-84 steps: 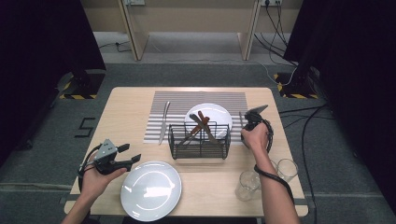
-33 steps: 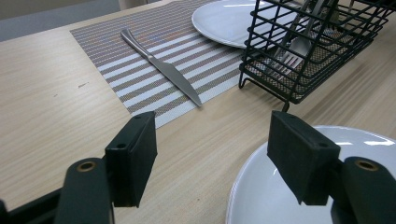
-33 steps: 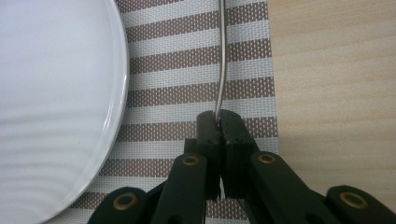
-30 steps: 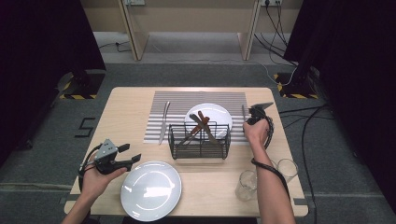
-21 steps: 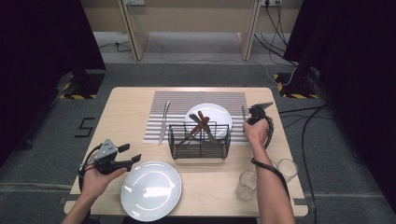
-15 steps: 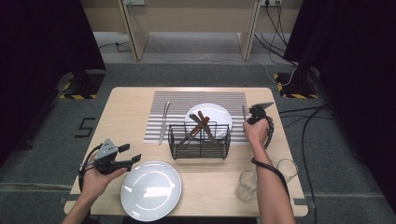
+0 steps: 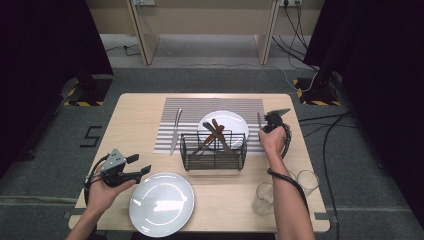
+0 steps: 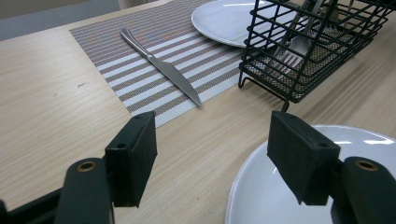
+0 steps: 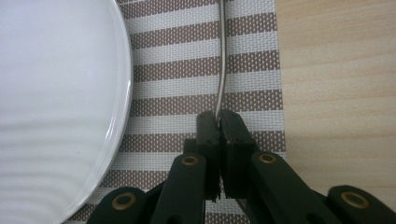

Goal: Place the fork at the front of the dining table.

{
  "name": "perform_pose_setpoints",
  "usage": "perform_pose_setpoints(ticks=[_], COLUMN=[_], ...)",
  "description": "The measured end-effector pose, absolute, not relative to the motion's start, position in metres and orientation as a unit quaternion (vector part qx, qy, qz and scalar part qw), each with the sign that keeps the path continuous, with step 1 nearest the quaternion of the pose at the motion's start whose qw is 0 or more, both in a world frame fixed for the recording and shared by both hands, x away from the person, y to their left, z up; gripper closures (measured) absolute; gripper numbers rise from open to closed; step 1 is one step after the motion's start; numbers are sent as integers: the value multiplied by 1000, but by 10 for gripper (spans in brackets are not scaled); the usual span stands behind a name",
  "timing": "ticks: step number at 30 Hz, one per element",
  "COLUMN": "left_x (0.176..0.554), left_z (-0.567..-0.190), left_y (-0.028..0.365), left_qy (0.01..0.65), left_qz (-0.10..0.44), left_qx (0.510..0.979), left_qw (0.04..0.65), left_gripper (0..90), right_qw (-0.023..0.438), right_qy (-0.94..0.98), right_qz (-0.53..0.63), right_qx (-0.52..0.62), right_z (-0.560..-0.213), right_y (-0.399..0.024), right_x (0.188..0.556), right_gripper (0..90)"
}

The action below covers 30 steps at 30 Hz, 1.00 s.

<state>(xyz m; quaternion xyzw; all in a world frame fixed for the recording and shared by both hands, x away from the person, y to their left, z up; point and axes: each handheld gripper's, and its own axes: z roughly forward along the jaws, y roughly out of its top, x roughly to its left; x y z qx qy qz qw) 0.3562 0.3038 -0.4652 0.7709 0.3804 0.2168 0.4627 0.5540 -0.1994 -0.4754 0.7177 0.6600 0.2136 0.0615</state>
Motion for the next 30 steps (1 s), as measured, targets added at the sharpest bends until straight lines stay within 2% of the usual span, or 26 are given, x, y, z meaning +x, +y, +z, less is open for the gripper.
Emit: perform_pose_setpoints(ticks=[9, 17, 30], left_x=[356, 356, 356], left_z=[-465, -465, -466], left_y=[303, 304, 303], left_qy=[380, 380, 379], left_qz=[216, 217, 216], left_qx=[772, 771, 773], left_qw=[462, 462, 461], left_gripper=[327, 328, 328], right_qw=[75, 75, 87], right_qy=[661, 665, 670], right_qz=[220, 223, 214], right_qx=[713, 709, 705], right_z=[-471, -468, -467], right_y=[-202, -200, -201], right_x=[553, 553, 552], right_gripper=[813, 887, 891])
